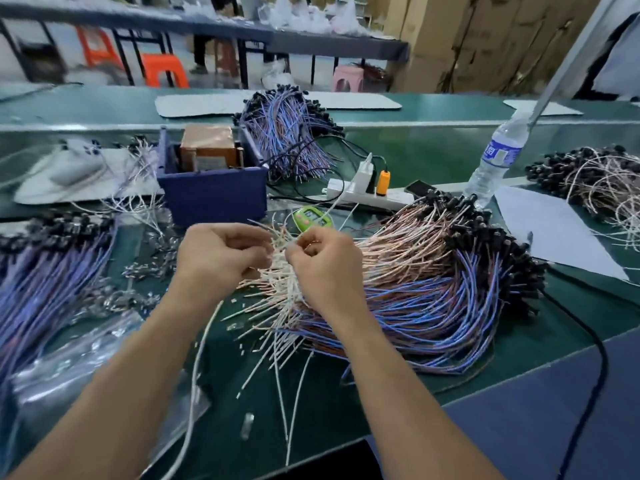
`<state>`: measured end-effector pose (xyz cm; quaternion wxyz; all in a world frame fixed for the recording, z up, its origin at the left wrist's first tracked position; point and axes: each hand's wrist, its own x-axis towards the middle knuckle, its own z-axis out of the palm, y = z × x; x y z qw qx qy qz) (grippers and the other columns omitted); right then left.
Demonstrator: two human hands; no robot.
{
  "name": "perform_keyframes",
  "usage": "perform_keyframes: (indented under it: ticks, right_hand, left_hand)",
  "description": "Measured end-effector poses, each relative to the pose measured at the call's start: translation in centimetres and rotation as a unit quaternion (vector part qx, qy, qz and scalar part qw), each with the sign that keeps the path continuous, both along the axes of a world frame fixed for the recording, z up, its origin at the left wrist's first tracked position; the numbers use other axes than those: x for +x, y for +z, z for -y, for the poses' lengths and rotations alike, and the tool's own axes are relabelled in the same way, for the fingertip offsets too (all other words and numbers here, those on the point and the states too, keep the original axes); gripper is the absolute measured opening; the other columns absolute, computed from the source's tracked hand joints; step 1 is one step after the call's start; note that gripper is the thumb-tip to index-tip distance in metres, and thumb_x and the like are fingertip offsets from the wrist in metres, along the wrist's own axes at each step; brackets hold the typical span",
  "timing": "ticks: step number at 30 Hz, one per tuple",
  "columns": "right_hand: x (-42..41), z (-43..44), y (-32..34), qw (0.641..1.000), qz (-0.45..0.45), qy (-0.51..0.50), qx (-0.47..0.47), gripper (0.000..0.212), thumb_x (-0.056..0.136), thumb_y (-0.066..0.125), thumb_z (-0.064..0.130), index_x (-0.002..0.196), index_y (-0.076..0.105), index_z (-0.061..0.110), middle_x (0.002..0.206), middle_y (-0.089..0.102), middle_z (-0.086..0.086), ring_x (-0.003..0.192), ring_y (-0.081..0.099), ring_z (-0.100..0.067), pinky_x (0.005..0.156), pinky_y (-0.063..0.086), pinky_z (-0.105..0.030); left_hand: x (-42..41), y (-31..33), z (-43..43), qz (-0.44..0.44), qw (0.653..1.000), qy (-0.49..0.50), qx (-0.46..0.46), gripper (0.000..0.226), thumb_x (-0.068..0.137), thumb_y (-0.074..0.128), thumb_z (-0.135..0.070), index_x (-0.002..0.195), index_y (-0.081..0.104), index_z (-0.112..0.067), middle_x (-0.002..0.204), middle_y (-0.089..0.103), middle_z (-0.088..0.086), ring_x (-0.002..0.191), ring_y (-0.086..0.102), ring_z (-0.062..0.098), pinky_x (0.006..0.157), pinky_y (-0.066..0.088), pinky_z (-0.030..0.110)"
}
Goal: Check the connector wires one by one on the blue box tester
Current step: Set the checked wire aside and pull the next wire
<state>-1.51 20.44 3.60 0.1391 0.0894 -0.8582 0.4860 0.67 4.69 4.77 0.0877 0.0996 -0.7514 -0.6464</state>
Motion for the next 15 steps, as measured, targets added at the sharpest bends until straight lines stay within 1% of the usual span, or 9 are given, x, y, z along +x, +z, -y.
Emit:
perform_keyframes:
  ticks: [2, 4, 5, 6, 9, 11, 12, 13, 15]
  right_hand:
    - [-0.4, 2.9, -0.1, 1.000, 0.002, 0.032, -0.001, 0.019, 0.082, 0.075, 0.022, 0.066, 0.065, 0.020, 0.053, 0.059, 0.009, 0.052, 0.055, -0.004, 0.047, 0.034, -0.012]
    - [-0.9, 5.6, -0.3, 0.997, 0.016, 0.069, 0.004, 0.017, 0.081, 0.075, 0.023, 0.067, 0.066, 0.020, 0.054, 0.059, 0.011, 0.052, 0.054, -0.002, 0.049, 0.036, -0.012]
    - [-1.1, 7.0, -0.4, 0.996, 0.022, 0.087, 0.010, 0.017, 0.081, 0.076, 0.023, 0.067, 0.066, 0.022, 0.053, 0.058, 0.013, 0.051, 0.053, 0.000, 0.050, 0.036, -0.012]
    - [-1.4, 8.4, -0.3, 0.994, 0.027, 0.107, 0.019, 0.018, 0.081, 0.076, 0.023, 0.067, 0.065, 0.024, 0.054, 0.058, 0.014, 0.051, 0.053, 0.001, 0.051, 0.036, -0.011]
    - [-2.1, 12.3, -0.2, 0.983, 0.052, 0.168, 0.049, 0.019, 0.081, 0.075, 0.022, 0.065, 0.066, 0.023, 0.055, 0.061, 0.013, 0.050, 0.054, 0.003, 0.049, 0.036, -0.009]
    - [-2.4, 14.8, -0.4, 0.974, 0.070, 0.205, 0.073, 0.020, 0.082, 0.074, 0.021, 0.064, 0.067, 0.022, 0.055, 0.063, 0.012, 0.049, 0.055, 0.006, 0.045, 0.036, -0.007]
    - [-2.6, 15.9, -0.6, 0.969, 0.079, 0.219, 0.087, 0.019, 0.083, 0.072, 0.020, 0.065, 0.068, 0.022, 0.057, 0.064, 0.012, 0.049, 0.057, 0.006, 0.043, 0.035, -0.006]
    - [-2.8, 17.0, -0.8, 0.964, 0.089, 0.228, 0.104, 0.015, 0.084, 0.071, 0.020, 0.069, 0.071, 0.022, 0.062, 0.067, 0.010, 0.052, 0.060, 0.003, 0.046, 0.038, -0.007]
    - [-3.0, 18.9, -1.2, 0.956, 0.104, 0.238, 0.140, 0.009, 0.085, 0.069, 0.021, 0.079, 0.076, 0.022, 0.074, 0.073, 0.006, 0.068, 0.066, -0.007, 0.061, 0.050, -0.017]
  left_hand:
    - [0.7, -0.5, 2.7, 0.007, 0.997, 0.069, 0.028, 0.019, 0.077, 0.084, 0.002, 0.077, 0.079, -0.016, 0.074, 0.078, 0.008, 0.052, 0.070, 0.014, 0.047, 0.054, 0.019]
    - [1.4, -1.1, 5.6, 0.000, 0.986, 0.164, -0.017, 0.014, 0.081, 0.085, -0.014, 0.069, 0.078, -0.018, 0.059, 0.073, -0.002, 0.041, 0.058, 0.006, 0.041, 0.046, 0.017]
    - [1.8, -1.4, 7.0, -0.009, 0.976, 0.215, -0.043, 0.017, 0.083, 0.084, -0.023, 0.068, 0.077, -0.017, 0.051, 0.067, -0.006, 0.038, 0.052, 0.004, 0.040, 0.042, 0.017]
    - [2.3, -1.4, 8.3, -0.014, 0.963, 0.263, -0.063, 0.022, 0.083, 0.083, -0.031, 0.067, 0.077, -0.018, 0.048, 0.063, -0.007, 0.039, 0.051, 0.006, 0.042, 0.042, 0.020]
    - [3.6, -1.5, 11.9, 0.037, 0.926, 0.339, -0.163, 0.025, 0.079, 0.080, -0.043, 0.060, 0.073, -0.028, 0.053, 0.068, -0.011, 0.054, 0.065, 0.014, 0.061, 0.057, 0.035]
    - [4.2, -1.9, 13.7, 0.076, 0.896, 0.349, -0.263, 0.022, 0.080, 0.078, -0.041, 0.060, 0.071, -0.035, 0.064, 0.073, -0.015, 0.066, 0.070, 0.015, 0.069, 0.059, 0.034]
    - [4.2, -2.0, 14.4, 0.082, 0.884, 0.351, -0.299, 0.017, 0.082, 0.078, -0.038, 0.065, 0.074, -0.037, 0.071, 0.075, -0.013, 0.071, 0.071, 0.017, 0.072, 0.059, 0.033]
    - [4.2, -2.3, 14.9, 0.083, 0.873, 0.352, -0.327, 0.011, 0.083, 0.077, -0.034, 0.073, 0.078, -0.036, 0.076, 0.077, -0.009, 0.075, 0.071, 0.019, 0.074, 0.059, 0.032]
    - [4.0, -3.0, 15.6, 0.076, 0.852, 0.354, -0.377, 0.008, 0.086, 0.076, -0.028, 0.086, 0.082, -0.033, 0.083, 0.079, -0.002, 0.075, 0.068, 0.022, 0.072, 0.056, 0.030]
